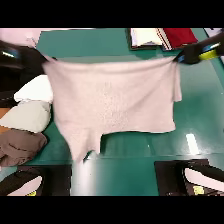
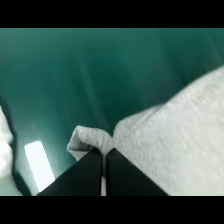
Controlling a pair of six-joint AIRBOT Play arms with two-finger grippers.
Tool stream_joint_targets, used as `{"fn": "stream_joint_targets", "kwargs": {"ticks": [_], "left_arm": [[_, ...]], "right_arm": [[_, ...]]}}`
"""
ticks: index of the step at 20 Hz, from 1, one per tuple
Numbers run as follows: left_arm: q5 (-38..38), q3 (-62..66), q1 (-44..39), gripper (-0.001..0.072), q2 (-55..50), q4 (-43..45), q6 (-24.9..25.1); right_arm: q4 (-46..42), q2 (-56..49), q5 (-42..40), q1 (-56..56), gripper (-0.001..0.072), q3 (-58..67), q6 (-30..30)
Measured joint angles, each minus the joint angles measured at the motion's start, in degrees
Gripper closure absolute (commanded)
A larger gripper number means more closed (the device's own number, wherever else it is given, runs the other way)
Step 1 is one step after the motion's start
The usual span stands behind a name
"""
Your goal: Fold the shirts.
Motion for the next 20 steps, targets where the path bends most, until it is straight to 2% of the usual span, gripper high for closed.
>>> {"fn": "stream_joint_targets", "kwargs": {"ticks": [2,3,4,5,6,8,12,16,20], "left_arm": [[3.5,-4.8,0.0,0.0677,-6.8,0.0,0.5],[5.5,-6.1,0.0,0.0398,-9.7,0.0,0.9],[7.1,-7.1,0.0,0.0125,-12.6,0.1,1.0],[8.3,-7.7,0.0,0.0111,-14.6,0.2,1.0],[9.6,-8.0,0.1,0.0111,-16.0,0.3,0.8],[9.9,-7.6,1.2,0.0159,-17.7,0.3,0.6],[4.7,-9.5,6.9,0.0158,-16.2,0.7,0.1],[3.3,-22.0,10.4,0.0158,-11.5,-1.7,0.0],[7.5,-34.5,11.4,0.0158,-9.4,-8.6,1.0]], "right_arm": [[0.1,-5.1,-2.9,0.7,0.0701,-3.8,0.1],[0.3,-7.3,-4.4,0.9,0.0677,-4.9,0.1],[0.5,-9.6,-5.3,1.0,0.045,-5.4,0.1],[0.6,-11.5,-6.1,1.1,0.0252,-5.3,0.1],[0.6,-13.4,-6.5,1.1,0.0253,-4.5,0.1],[0.9,-15.8,-6.6,0.7,0.0262,-1.8,0.1],[0.9,-14.4,-3.1,-1.0,0.0262,-0.2,-0.4],[0.9,-6.9,-2.9,-2.1,0.0262,-8.0,-1.1],[2.8,-0.6,-6.5,-2.4,0.0263,-16.8,-1.3]]}}
